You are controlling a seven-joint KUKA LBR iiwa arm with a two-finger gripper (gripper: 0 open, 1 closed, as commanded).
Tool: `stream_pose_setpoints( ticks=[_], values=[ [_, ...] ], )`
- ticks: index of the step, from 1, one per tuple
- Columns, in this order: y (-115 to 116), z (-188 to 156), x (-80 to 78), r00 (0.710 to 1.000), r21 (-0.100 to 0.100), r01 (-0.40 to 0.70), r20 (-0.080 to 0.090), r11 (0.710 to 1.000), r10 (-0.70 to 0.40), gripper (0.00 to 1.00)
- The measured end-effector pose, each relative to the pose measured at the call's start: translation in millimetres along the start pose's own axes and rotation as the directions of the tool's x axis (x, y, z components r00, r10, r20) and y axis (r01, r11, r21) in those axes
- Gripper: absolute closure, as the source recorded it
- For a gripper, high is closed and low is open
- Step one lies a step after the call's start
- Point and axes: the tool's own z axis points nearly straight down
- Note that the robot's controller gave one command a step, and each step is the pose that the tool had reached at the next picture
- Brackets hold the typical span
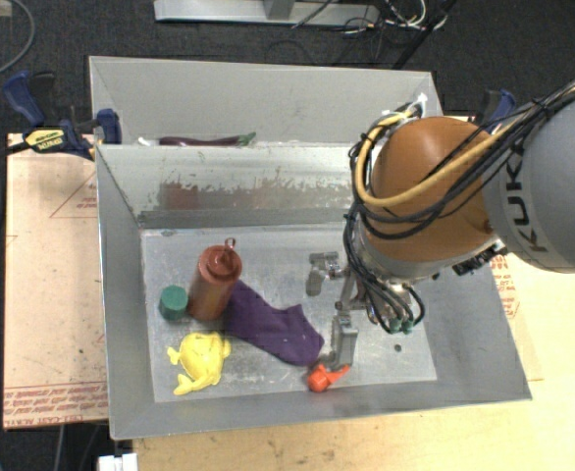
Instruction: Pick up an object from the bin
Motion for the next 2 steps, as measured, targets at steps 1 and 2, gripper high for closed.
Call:
stream_pose_setpoints(
  ticks=[1, 2],
  values=[
    [0, -4, -1.6, 1.000, -0.001, -0.002, 0.008, 1.000, 0.002, 0.00],
    [3, 32, -10.2, 0.998, -0.002, -0.057, 0.013, 0.998, 0.057, 0.00]
  ],
)
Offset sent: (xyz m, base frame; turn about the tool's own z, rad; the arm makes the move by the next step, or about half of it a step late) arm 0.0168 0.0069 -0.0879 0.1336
